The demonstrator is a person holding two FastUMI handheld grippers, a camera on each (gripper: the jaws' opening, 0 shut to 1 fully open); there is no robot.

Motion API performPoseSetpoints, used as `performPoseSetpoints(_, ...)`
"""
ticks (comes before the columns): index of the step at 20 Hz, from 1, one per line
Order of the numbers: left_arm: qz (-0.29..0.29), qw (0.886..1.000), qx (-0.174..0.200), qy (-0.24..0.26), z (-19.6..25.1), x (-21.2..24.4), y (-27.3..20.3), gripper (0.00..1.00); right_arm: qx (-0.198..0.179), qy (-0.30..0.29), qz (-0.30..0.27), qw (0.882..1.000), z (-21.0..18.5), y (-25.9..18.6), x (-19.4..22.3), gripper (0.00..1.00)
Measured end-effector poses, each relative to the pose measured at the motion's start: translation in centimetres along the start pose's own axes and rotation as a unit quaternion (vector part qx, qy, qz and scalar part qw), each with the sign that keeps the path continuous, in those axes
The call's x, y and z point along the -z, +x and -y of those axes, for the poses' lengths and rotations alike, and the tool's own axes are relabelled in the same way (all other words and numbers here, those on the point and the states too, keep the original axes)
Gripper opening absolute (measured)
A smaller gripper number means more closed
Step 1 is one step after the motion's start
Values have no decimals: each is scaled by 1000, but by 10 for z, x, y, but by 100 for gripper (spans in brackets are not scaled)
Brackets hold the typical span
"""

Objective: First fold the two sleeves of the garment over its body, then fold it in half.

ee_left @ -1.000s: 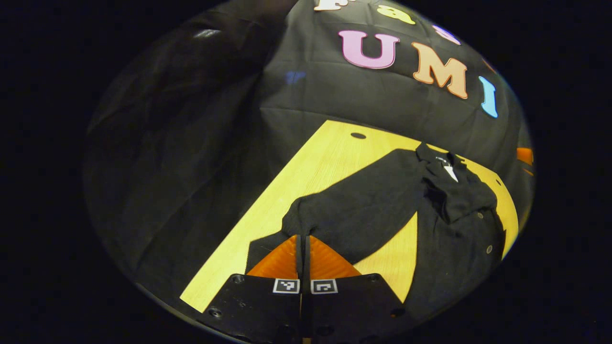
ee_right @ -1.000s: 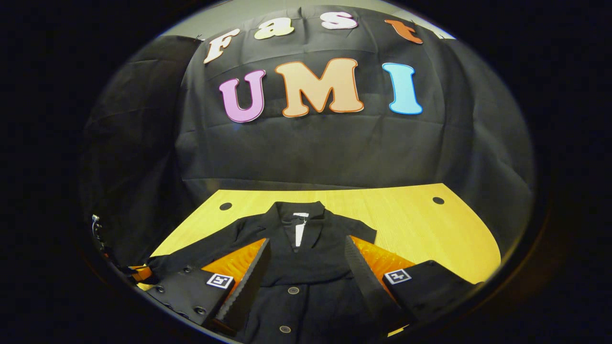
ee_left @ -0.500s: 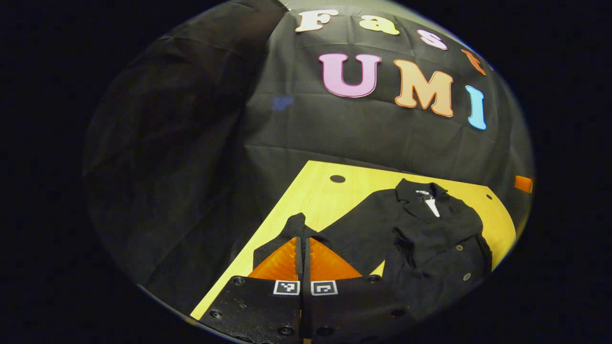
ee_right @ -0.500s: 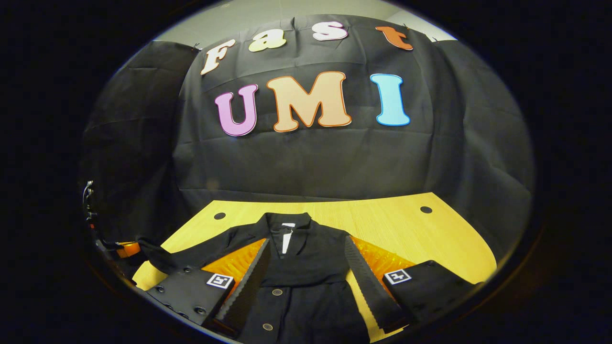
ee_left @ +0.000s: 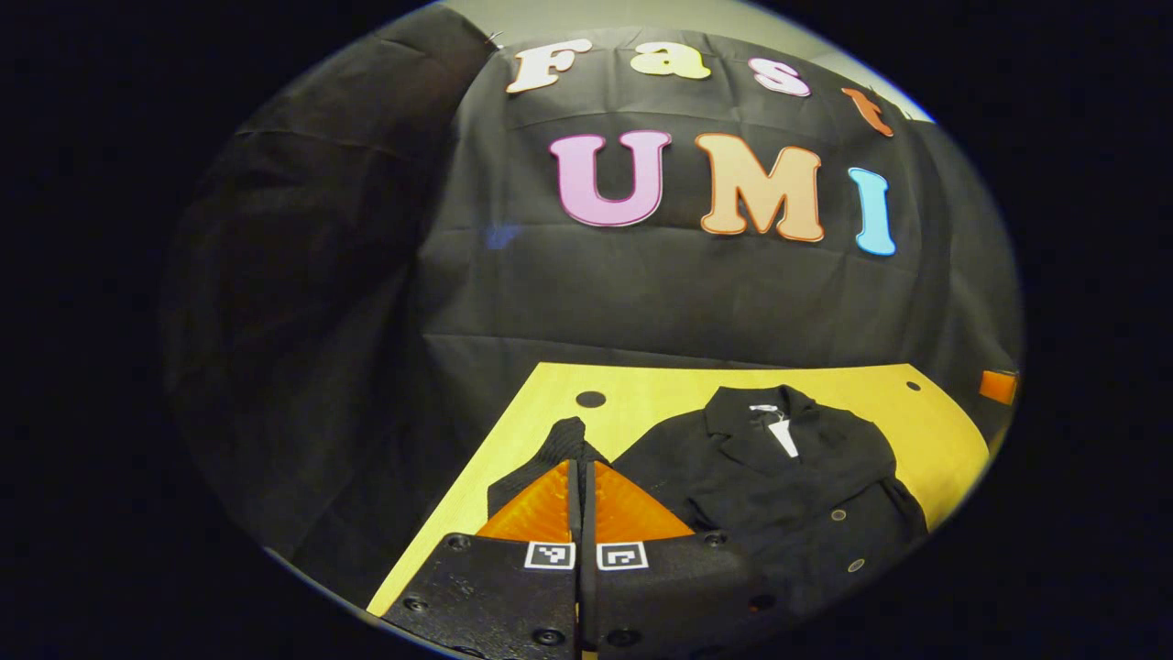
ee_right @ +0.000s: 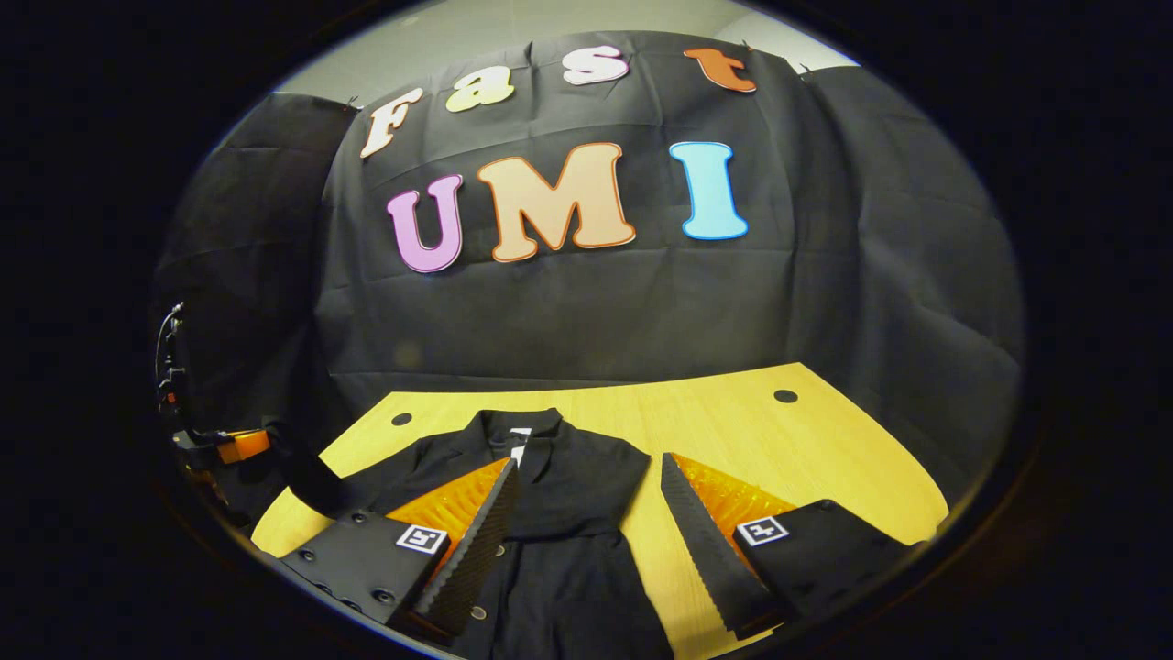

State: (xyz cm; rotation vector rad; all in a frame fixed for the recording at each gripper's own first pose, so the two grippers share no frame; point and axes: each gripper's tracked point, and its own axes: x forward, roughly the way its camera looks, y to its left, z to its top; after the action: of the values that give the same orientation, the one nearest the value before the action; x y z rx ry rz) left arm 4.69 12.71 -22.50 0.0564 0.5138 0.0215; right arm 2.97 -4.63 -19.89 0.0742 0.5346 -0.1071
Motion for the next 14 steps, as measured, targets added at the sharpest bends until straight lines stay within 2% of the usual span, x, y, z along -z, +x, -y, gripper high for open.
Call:
performPoseSetpoints(8,21,998,45,24,69,-31,20,0,29,32,7,999,60,-21,2,98)
performPoseSetpoints(14,17,996,76,35,126,-38,34,0,52,48,9,997,103,-38,8,98)
